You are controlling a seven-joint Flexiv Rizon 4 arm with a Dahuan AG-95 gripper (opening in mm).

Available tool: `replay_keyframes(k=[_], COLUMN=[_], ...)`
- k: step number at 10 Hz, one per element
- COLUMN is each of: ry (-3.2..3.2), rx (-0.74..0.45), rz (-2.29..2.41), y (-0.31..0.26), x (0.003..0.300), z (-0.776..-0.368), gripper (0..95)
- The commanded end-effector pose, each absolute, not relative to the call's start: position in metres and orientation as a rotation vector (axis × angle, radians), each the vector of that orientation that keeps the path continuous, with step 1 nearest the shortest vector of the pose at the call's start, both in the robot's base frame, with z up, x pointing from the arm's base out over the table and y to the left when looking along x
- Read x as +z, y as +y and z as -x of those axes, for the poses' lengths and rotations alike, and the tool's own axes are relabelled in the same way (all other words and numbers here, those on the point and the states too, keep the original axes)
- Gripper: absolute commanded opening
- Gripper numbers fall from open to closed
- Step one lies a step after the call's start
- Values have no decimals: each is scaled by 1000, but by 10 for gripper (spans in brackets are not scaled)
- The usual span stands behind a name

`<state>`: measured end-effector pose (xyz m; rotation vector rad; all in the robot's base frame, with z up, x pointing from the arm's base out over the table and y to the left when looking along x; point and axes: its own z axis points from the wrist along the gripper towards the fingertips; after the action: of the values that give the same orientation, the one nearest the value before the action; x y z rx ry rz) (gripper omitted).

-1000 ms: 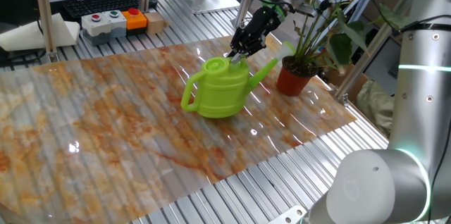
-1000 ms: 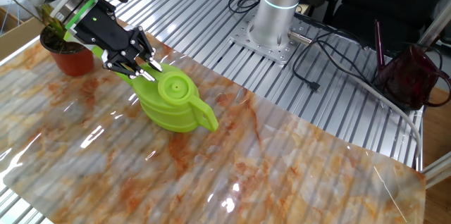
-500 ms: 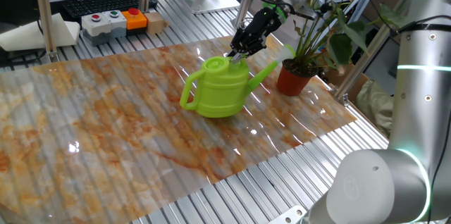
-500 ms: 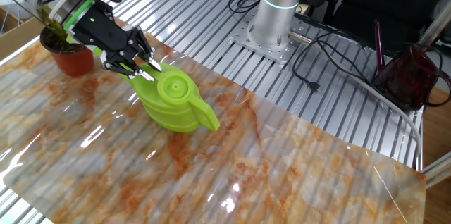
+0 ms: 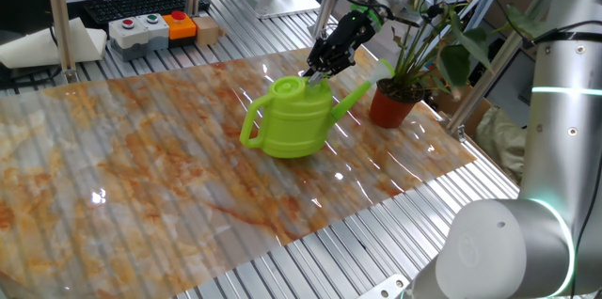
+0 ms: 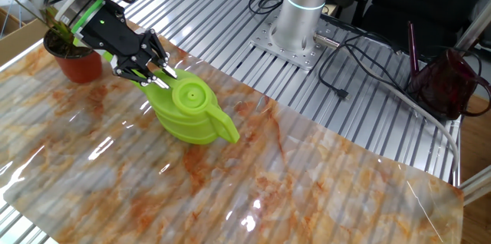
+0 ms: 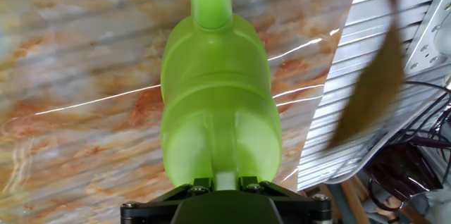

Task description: Water the plant

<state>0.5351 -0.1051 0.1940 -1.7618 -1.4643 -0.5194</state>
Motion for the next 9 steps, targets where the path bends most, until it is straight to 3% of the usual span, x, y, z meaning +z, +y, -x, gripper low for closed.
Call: replay_keyframes(k=[1, 9], ry=[-1460, -1436], rx=[-518, -526], rz=[1760, 1753], y=[-105, -105], x=[196, 196], z=[-536, -536], gripper=[0, 0])
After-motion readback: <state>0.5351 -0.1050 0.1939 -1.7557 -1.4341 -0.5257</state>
